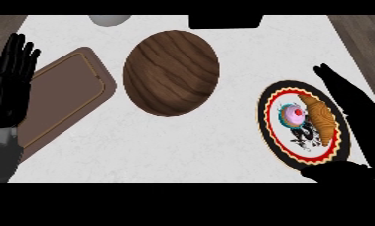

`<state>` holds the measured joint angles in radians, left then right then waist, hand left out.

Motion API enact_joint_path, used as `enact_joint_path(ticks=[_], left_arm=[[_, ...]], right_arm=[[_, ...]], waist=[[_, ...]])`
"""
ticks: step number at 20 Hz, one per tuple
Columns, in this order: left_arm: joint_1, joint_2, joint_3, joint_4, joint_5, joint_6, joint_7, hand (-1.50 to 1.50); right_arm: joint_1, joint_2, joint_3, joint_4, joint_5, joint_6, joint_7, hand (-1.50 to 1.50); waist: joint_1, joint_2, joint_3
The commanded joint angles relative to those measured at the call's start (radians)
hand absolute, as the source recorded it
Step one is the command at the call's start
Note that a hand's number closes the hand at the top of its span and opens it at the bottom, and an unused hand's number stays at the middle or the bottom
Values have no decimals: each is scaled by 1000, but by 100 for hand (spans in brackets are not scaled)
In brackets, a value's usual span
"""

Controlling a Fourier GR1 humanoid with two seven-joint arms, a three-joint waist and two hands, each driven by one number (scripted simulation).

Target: Pick the cupcake from the plate and place it in the bowl

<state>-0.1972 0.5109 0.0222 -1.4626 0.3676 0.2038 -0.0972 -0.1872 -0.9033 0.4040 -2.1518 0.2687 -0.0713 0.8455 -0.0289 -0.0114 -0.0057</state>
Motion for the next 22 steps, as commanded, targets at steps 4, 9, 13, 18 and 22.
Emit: enact_joint_path(ticks=[4, 9, 13, 18, 22], left_arm=[[-43, 1, 15, 34, 3, -48, -9, 0], [-18, -59, 2, 29, -52, -19, -38, 0], [-132, -24, 61, 141, -29, -80, -19, 0], [-66, -49, 54, 36, -47, -69, 27, 0], [-67, -75, 46, -3, -87, -39, 63, 0]], right_arm=[[-71, -97, -56, -94, -233, 280, 238, -150], [-24, -88, -139, -83, -254, 319, 242, -150], [-61, -10, -82, -55, -222, 328, 263, -150], [-33, 85, -45, 120, -94, 333, 137, -150], [61, 127, -81, 172, -17, 316, 29, -150]], waist=[[25, 12, 4], [26, 11, 5], [25, 14, 5], [32, 13, 6], [28, 11, 6]])
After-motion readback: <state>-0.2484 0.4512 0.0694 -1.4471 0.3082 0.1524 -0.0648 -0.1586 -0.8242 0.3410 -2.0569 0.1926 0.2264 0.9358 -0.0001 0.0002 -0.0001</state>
